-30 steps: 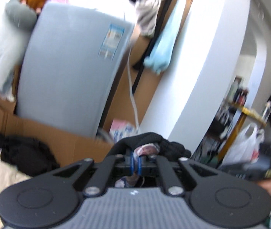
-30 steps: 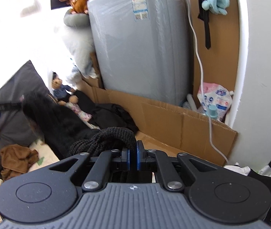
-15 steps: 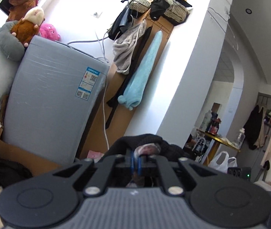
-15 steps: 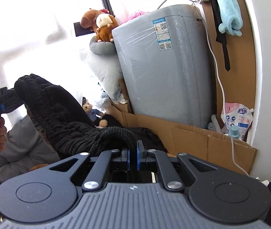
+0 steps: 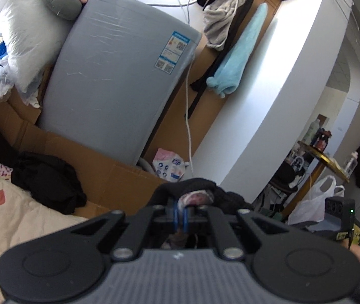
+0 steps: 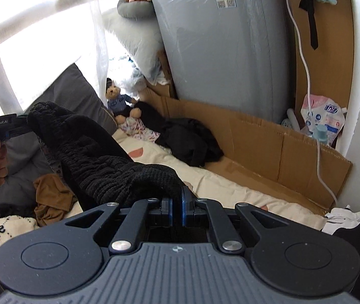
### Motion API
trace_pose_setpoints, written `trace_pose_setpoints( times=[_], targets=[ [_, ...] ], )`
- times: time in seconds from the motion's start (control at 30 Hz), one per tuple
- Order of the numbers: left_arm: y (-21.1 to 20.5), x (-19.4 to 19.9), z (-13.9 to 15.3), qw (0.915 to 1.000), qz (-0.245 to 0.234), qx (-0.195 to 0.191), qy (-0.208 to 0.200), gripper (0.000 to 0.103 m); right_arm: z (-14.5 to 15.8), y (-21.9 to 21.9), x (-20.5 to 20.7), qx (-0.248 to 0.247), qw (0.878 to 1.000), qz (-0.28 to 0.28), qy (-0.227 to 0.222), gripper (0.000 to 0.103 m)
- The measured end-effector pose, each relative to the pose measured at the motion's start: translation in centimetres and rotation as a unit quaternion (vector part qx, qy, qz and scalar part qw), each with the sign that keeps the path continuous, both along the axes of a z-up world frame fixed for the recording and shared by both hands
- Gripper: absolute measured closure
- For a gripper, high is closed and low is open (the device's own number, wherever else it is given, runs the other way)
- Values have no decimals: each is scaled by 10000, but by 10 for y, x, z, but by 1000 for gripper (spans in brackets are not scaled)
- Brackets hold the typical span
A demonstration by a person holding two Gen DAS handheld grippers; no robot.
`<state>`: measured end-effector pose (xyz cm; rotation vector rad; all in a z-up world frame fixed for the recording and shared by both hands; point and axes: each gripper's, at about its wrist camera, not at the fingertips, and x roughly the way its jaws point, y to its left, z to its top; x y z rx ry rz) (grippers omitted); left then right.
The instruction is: Fold clothes
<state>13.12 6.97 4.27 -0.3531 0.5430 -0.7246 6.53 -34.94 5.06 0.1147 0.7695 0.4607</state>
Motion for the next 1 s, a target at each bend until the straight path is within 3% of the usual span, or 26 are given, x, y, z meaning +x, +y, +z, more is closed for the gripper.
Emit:
trace_pose_setpoints(
  times=[0.27, 0.53, 0.83, 1.0],
  targets=[
    [6, 18, -48, 9983, -84, 320, 474, 99, -54, 14, 13, -42, 9947, 475, 914, 96],
    [3, 42, -108, 9931, -421, 773, 771, 99, -121, 18, 36, 129, 9770, 956, 1900, 96],
    [12, 73, -185, 9881, -391, 705, 1308, 99, -192, 20, 64, 208, 9590, 1317, 2500, 96],
    [6, 97, -217, 9860, -417, 734, 1438, 99, -229, 21, 77, 45, 9557, 1287, 2648, 96]
  ],
)
